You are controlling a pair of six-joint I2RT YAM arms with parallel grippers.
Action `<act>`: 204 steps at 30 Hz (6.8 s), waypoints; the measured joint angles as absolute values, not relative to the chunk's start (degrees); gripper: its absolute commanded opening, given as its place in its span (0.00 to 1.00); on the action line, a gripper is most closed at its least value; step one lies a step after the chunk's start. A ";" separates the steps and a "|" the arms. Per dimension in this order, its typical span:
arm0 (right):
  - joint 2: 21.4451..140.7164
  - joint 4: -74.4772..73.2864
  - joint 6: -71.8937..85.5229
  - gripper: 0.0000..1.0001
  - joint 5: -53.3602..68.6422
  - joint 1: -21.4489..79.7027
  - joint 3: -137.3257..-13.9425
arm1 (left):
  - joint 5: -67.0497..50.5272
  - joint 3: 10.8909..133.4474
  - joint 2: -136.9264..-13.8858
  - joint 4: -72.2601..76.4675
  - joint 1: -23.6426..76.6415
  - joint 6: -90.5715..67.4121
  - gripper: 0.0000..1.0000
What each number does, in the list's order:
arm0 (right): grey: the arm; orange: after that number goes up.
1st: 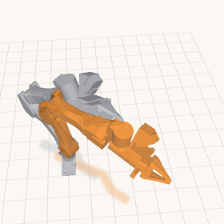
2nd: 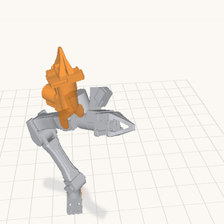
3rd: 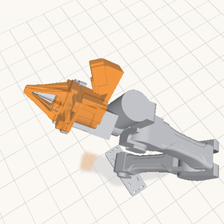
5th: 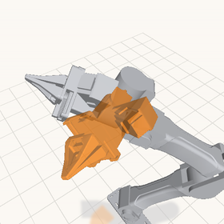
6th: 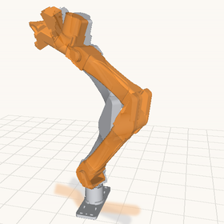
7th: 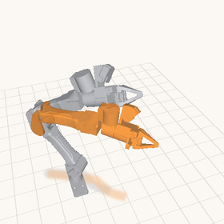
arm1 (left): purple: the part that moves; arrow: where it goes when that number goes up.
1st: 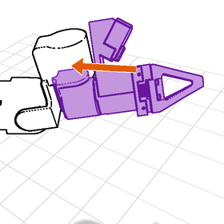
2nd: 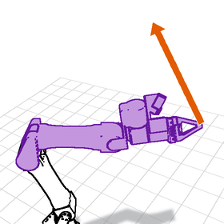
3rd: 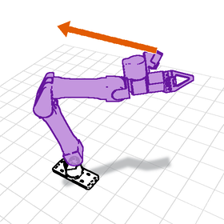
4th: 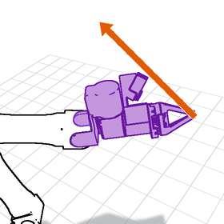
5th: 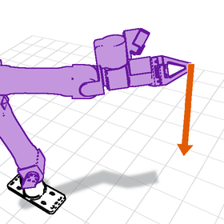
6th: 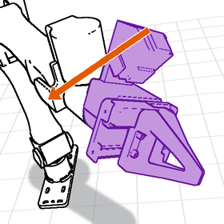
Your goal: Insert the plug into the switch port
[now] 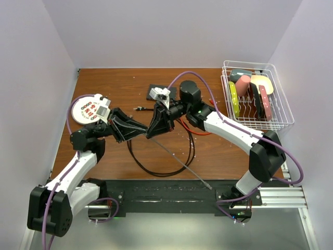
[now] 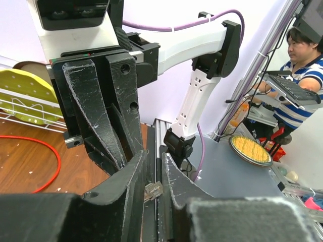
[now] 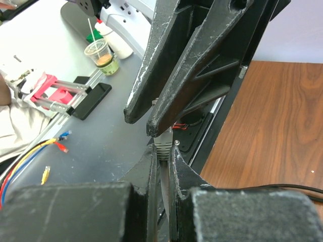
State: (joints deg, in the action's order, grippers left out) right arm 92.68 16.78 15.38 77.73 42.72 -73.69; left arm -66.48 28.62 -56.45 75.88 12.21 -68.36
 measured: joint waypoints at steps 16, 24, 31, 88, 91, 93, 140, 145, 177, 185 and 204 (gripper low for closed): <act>92.62 23.11 20.64 0.05 77.54 42.81 -73.47 | -66.39 28.62 -56.53 76.27 12.45 -66.85 0.00; 91.48 15.44 16.16 0.58 69.93 42.98 -74.56 | -64.34 28.67 -52.84 73.58 12.40 -59.07 0.00; 87.81 6.81 11.20 0.89 54.37 43.27 -77.23 | -54.22 34.28 -44.86 52.18 12.51 -41.89 0.00; 90.56 6.59 3.64 0.00 18.59 49.17 -81.58 | -24.34 42.57 -42.65 15.27 12.47 -34.54 0.68; 89.08 6.66 4.08 0.00 25.26 45.50 -80.66 | -26.79 42.87 -41.98 15.92 12.47 -32.91 0.65; 88.27 6.68 4.29 0.00 30.81 42.65 -80.09 | -29.41 42.87 -41.98 16.99 12.47 -31.73 0.63; 86.85 14.00 12.01 0.36 62.26 39.44 -77.06 | -53.56 34.70 -51.13 55.68 12.67 -42.39 0.00; 85.62 12.71 11.46 0.79 55.86 39.92 -76.99 | -51.24 34.79 -49.41 50.65 13.63 -41.89 0.00; 86.21 3.42 -2.87 0.55 -2.28 56.84 -77.19 | -21.43 39.88 -46.54 15.86 13.91 -44.40 0.00; 86.46 3.86 -2.87 0.49 -3.79 56.84 -77.71 | -21.67 40.10 -47.68 15.70 13.91 -44.40 0.00; 89.19 3.46 -2.66 0.16 -4.99 56.97 -78.74 | -21.87 40.18 -47.88 15.77 13.91 -44.36 0.00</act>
